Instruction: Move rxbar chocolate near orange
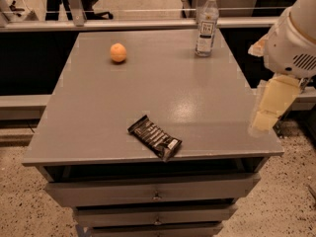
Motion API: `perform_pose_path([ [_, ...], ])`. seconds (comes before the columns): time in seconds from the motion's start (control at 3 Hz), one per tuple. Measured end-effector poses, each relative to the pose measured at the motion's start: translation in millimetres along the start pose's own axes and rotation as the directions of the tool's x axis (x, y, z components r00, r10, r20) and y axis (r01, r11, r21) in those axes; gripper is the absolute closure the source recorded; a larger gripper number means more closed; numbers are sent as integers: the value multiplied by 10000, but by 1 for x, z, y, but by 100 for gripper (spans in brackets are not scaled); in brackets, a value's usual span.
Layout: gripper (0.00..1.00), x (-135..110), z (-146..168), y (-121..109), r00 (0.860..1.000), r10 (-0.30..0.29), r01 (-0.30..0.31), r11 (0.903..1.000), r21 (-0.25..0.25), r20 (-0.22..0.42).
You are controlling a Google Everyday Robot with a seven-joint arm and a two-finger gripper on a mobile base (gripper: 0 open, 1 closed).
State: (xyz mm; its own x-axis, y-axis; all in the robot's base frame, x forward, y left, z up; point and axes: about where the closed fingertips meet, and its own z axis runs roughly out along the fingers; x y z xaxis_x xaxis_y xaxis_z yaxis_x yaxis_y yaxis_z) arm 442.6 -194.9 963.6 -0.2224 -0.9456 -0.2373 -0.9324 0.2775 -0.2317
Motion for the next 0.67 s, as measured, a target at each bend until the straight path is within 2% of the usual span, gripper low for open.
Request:
perform_pose_path([
  [0.33, 0, -29, 32, 7, 9983, 339, -320, 9987, -392, 476],
  [0.67, 0, -65, 61, 16, 9902, 950, -862, 9925, -867, 1022],
])
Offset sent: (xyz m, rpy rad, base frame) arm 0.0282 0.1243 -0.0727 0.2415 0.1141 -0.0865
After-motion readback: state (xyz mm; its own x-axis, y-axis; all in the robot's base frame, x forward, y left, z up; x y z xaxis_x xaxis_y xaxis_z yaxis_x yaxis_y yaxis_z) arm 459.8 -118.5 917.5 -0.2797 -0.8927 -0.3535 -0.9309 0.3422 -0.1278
